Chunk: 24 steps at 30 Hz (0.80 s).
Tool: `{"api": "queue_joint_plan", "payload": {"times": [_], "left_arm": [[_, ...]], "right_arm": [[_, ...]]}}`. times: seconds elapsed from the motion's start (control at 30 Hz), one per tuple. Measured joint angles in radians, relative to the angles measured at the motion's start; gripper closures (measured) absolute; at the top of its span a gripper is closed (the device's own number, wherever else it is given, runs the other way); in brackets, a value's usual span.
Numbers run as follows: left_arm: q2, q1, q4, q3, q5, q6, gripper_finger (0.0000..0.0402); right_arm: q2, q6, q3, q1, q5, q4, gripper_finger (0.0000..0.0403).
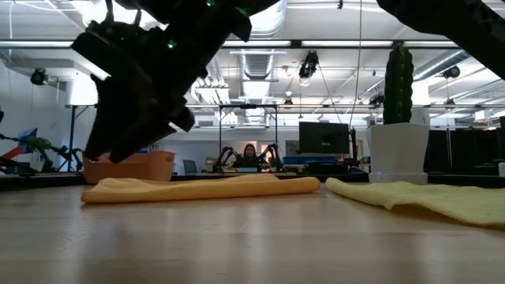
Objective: Roll microfiber towels into tight, uniform cylinder then place into a basket
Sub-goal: Fold the orange towel
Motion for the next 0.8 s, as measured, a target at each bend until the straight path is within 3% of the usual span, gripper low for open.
{"api": "queue_joint_plan", "payload": {"times": [0.8], "left_arm": [[0.023, 0.0, -0.009, -0.006, -0.002, -0.031, 0.0401]], "right_arm": [[-0.002, 0.021, -0.233, 0.014, 0.009, 0.307, 0.0212]]}}
